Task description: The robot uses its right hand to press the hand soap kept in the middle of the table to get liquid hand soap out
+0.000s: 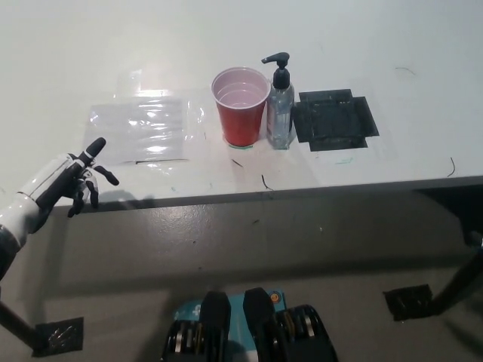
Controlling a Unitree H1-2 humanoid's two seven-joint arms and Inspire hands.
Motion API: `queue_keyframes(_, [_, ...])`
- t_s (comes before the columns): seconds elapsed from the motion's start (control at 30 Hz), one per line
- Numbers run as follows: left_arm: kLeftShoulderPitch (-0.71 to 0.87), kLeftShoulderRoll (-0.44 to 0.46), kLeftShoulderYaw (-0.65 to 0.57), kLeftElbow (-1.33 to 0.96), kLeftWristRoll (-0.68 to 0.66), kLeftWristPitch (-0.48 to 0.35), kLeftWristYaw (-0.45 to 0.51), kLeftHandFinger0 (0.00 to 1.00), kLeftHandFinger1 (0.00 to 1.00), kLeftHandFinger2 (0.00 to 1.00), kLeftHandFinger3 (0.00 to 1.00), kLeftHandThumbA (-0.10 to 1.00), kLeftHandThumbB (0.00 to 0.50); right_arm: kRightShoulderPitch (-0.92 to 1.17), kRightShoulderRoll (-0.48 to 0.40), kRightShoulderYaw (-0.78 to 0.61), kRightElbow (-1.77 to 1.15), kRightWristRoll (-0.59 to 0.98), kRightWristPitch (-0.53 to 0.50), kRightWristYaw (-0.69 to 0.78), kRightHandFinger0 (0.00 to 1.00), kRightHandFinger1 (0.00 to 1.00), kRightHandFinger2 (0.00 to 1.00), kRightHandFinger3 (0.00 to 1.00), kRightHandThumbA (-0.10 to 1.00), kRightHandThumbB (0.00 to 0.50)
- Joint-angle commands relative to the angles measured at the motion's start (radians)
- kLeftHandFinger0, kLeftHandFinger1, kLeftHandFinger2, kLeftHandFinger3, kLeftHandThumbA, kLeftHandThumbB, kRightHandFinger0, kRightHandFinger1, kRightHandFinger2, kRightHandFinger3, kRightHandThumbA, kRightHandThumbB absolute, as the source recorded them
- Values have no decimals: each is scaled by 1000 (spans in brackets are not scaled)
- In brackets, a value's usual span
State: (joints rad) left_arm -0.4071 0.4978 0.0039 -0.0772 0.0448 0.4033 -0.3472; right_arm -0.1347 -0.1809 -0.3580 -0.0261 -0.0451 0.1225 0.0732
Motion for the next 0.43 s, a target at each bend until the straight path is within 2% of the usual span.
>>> queue_keyframes(0.0, [-17,12,10,-17,-2,-42,10,84,85,196,480,1000,42,-44,-13,-18,-42,45,57,-46,500,582,679,857,1000,340])
queue_keyframes(0.1, [-17,6,15,-16,-11,-43,10,91,92,203,459,990,33,-46,-15,-13,-42,41,65,-54,475,553,667,840,1000,361])
queue_keyframes(0.4, [-21,-3,21,-15,-8,-43,15,74,74,185,447,960,31,-54,-25,-8,-41,61,71,-58,430,506,647,819,1000,345])
